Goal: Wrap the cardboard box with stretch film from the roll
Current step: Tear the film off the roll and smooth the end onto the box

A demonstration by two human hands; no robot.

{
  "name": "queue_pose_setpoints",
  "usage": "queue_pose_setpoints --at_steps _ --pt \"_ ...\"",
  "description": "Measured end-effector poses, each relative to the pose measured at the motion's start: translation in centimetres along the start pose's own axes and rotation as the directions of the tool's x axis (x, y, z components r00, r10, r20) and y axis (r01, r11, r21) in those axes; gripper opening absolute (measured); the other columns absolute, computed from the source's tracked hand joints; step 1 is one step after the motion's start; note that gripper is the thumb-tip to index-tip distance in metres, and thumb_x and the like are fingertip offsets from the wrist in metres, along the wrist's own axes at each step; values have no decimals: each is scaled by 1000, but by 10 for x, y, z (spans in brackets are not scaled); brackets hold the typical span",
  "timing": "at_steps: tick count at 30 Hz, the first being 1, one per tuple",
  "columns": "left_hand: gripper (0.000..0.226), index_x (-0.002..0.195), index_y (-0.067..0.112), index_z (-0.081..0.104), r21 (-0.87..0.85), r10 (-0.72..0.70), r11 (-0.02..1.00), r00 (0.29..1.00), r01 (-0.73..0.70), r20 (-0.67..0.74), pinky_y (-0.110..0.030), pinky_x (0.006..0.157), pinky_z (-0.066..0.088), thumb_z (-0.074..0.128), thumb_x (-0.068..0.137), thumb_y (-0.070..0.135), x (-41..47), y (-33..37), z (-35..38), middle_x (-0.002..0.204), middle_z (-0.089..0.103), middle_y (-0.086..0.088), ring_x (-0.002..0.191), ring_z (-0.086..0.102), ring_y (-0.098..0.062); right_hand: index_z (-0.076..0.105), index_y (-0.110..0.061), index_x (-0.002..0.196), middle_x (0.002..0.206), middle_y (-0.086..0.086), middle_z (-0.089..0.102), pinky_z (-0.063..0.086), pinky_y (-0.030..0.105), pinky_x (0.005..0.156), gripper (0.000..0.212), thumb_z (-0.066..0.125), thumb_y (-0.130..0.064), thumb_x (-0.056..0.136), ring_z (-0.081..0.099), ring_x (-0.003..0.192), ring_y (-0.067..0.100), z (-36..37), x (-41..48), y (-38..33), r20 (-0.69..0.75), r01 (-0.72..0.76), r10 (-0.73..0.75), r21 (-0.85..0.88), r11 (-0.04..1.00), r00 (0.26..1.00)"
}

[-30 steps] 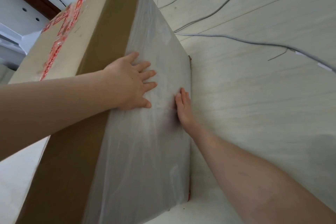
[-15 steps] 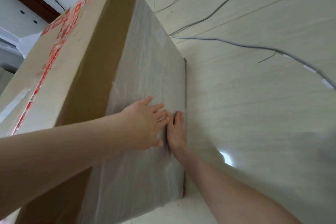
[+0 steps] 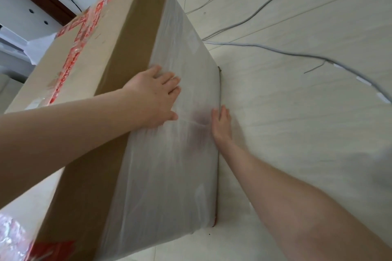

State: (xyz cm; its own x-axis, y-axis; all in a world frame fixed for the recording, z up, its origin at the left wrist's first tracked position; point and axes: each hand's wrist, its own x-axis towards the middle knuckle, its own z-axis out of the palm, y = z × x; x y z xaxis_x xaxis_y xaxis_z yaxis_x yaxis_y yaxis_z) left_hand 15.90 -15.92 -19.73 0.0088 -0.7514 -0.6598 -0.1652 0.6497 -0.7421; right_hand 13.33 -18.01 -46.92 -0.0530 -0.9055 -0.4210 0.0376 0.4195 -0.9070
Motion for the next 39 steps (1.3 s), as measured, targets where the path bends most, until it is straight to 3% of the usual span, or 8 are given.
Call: queue_pose_setpoints --at_steps 5,10,15,22,27,30,35,39 --pt "67 151 7 -5 -3 153 988 987 -154 -56 -44 118 -3 14 101 47 -9 39 2 159 -9 -11 147 -7 -24 19 -3 149 159 10 15 4 24 118 55 34 -28 102 9 148 19 14 -73 -6 -75 179 -174 71 981 982" --pt "76 151 6 -2 -5 208 978 978 -208 5 -46 117 -5 20 98 56 -10 60 19 160 -6 -11 148 -5 -24 6 -10 145 157 8 12 8 30 120 81 5 -67 87 7 145 15 39 -120 -23 76 395 -400 80 915 913" --pt "73 152 11 1 38 138 990 990 -139 25 -45 117 -5 15 97 57 0 38 18 160 -2 -5 148 -3 -20 15 -9 151 160 1 6 -2 19 116 55 30 -32 104 1 148 12 37 -83 -28 107 265 -275 105 959 955" --pt "73 152 11 0 39 43 998 999 -44 9 -44 119 -2 12 97 57 14 17 10 160 -4 -4 148 -4 -18 11 -11 152 161 3 3 -5 28 119 56 26 -35 104 -4 148 16 20 -19 -46 195 165 -188 132 978 962" --pt "71 151 7 0 -9 59 998 997 -60 -42 -46 119 -1 13 99 53 13 23 0 160 -4 -10 148 -4 -24 23 -7 150 158 8 19 11 29 119 55 36 -33 102 15 147 17 -1 -21 -36 -73 130 -117 200 971 990" --pt "72 152 7 0 -42 141 989 988 -144 -68 -47 118 -2 17 99 53 7 42 0 160 -3 -11 148 -4 -24 25 -6 149 157 8 21 13 25 118 54 38 -30 102 18 146 16 1 -55 -13 -123 121 -103 154 981 987" --pt "73 151 6 4 -77 243 967 970 -242 0 -50 116 -4 22 99 53 3 67 16 160 1 -11 148 -3 -26 17 -9 151 160 4 11 5 23 119 55 37 -27 102 9 147 12 28 -88 9 85 164 -173 102 981 981" --pt "75 152 10 5 -71 223 973 974 -221 26 -48 115 -9 23 97 57 7 60 25 160 0 -6 148 -5 -22 11 -11 152 160 2 4 -2 25 119 58 31 -34 103 0 148 13 34 -67 3 133 133 -142 74 988 981"
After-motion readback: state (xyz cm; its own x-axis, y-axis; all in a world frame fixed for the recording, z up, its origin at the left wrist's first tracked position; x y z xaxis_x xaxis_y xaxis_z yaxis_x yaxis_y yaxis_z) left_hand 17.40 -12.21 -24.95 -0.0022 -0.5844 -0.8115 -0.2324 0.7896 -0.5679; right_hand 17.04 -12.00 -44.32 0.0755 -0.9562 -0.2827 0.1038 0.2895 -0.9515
